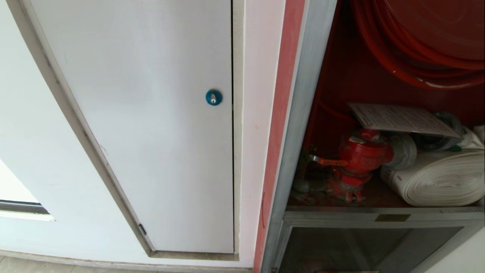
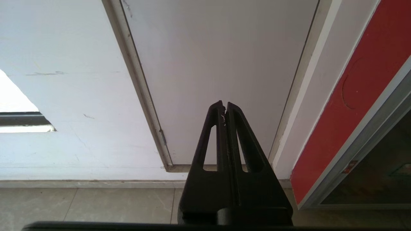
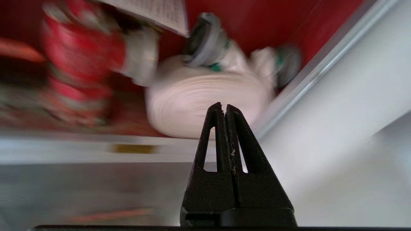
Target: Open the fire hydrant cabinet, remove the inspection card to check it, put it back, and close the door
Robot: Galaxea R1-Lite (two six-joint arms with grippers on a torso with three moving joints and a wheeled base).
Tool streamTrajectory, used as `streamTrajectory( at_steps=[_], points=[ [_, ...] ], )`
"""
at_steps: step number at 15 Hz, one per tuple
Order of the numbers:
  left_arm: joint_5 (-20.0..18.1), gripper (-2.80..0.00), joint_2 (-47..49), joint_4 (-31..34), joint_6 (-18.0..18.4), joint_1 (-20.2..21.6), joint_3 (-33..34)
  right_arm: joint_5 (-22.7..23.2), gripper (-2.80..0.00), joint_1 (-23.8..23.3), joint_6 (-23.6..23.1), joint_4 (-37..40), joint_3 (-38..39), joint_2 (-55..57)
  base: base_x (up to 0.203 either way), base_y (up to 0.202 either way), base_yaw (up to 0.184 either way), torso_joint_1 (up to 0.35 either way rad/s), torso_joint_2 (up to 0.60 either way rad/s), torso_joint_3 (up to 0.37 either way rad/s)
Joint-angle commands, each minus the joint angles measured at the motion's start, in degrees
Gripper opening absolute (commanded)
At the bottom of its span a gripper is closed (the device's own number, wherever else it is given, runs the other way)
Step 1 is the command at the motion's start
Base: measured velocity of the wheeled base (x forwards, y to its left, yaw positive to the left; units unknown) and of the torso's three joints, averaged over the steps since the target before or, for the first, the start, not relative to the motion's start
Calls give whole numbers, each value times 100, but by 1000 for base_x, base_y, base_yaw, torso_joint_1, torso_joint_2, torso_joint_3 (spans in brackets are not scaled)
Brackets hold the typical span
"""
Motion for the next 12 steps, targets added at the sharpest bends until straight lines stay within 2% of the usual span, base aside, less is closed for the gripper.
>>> streamTrajectory(
  at_steps=[1, 3, 7, 10, 12],
  points=[
    [0, -280, 4, 0, 1, 0, 0, 146, -280, 53, 626, 273, -27, -446, 0, 0, 0, 0, 0, 0],
    [0, -280, 4, 0, 1, 0, 0, 553, -280, 80, 1056, 876, -31, -874, 0, 0, 0, 0, 0, 0],
    [0, -280, 4, 0, 1, 0, 0, 1298, -280, 101, 1536, 1632, 74, -1606, 0, 0, 0, 0, 0, 0],
    [0, -280, 4, 0, 1, 0, 0, 1400, -280, 130, 1938, 1701, 372, -1669, 0, 0, 0, 0, 0, 0],
    [0, -280, 4, 0, 1, 0, 0, 1394, -280, 485, 1961, 1700, 458, -1724, 0, 0, 0, 0, 0, 0]
  ],
)
